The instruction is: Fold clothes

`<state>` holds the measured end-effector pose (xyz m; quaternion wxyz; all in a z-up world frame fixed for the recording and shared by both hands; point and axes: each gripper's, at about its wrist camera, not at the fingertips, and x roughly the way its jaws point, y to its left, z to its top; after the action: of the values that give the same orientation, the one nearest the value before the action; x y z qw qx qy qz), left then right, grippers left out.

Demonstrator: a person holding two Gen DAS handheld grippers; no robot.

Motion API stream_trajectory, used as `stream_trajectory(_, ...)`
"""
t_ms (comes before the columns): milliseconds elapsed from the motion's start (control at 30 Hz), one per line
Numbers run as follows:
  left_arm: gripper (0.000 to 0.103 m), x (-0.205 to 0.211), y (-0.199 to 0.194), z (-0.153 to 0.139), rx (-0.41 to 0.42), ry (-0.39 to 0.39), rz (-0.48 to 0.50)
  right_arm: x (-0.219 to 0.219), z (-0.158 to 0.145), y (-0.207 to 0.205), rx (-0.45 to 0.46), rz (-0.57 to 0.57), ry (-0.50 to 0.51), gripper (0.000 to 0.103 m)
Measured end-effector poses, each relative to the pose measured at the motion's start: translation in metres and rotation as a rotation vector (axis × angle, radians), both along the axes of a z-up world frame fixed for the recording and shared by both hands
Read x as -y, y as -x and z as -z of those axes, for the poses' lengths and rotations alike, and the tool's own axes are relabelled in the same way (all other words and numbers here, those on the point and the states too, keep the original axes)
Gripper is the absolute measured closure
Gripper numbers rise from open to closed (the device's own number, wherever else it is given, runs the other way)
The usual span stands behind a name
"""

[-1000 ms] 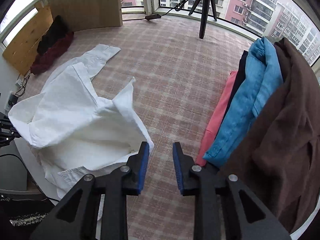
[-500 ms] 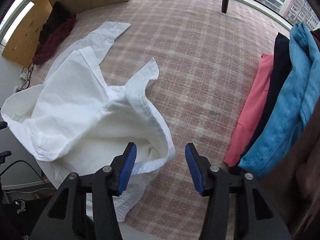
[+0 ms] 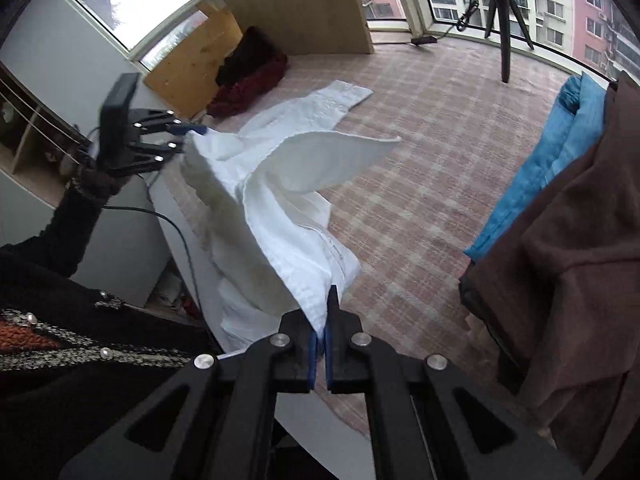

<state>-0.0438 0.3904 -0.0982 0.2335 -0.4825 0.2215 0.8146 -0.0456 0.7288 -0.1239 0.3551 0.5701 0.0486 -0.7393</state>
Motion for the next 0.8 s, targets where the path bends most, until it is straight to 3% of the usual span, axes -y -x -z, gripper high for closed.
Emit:
stream_trajectory(100, 0.072, -0.015, -0.026, 0.004, 0.010, 0.012, 0.044, 0.010, 0.025, 0.005, -0.010, -0.033, -0.195, 0.098)
stream_trajectory(167, 0.070, -0.028, -0.040, 0.015, 0.054, -0.010, 0.074, 0.014, 0.035, 0.008, -0.025, -0.043, -0.264, 0.088)
stream_trajectory(200, 0.066, -0.037, -0.045, 0.024, 0.086, -0.018, 0.094, 0.015, 0.035, 0.011, -0.040, -0.034, -0.268, 0.084)
stream_trajectory(267, 0.065, -0.054, -0.056, 0.042, 0.151, -0.035, 0.136, 0.016, 0.034, 0.020, -0.049, -0.007, -0.243, 0.065)
stream_trajectory(400, 0.066, -0.073, -0.045, 0.082, 0.256, -0.066, 0.115, 0.019, 0.039, 0.040, -0.034, 0.049, -0.184, 0.064)
stream_trajectory(467, 0.069, -0.076, -0.037, 0.096, 0.295, -0.101, 0.093, 0.021, 0.051, 0.047, -0.023, 0.068, -0.185, 0.063)
stream_trajectory(500, 0.076, -0.076, -0.037, 0.098, 0.320, -0.127, 0.095, 0.022, 0.057, 0.051, -0.019, 0.076, -0.188, 0.062)
stream_trajectory(533, 0.093, -0.075, -0.037, 0.101, 0.345, -0.152, 0.097, 0.024, 0.062, 0.052, -0.019, 0.081, -0.185, 0.062)
stream_trajectory(567, 0.102, -0.074, -0.037, 0.103, 0.369, -0.178, 0.099, 0.025, 0.065, 0.052, -0.021, 0.083, -0.175, 0.062)
stream_trajectory(600, 0.103, -0.073, -0.039, 0.101, 0.375, -0.192, 0.101, 0.026, 0.068, 0.052, -0.025, 0.081, -0.159, 0.062)
stream_trajectory(633, 0.103, -0.071, -0.043, 0.096, 0.363, -0.202, 0.108, 0.028, 0.070, 0.051, -0.029, 0.082, -0.141, 0.067)
stream_trajectory(667, 0.103, -0.070, -0.046, 0.087, 0.348, -0.210, 0.114, 0.030, 0.071, 0.050, -0.022, 0.090, -0.124, 0.099)
stream_trajectory(733, 0.103, -0.064, -0.053, 0.065, 0.311, -0.233, 0.117, 0.032, 0.065, 0.046, -0.017, 0.102, -0.102, 0.101)
stream_trajectory(800, 0.103, -0.054, -0.059, 0.038, 0.264, -0.259, 0.107, 0.035, 0.041, 0.037, -0.096, 0.094, -0.112, 0.101)
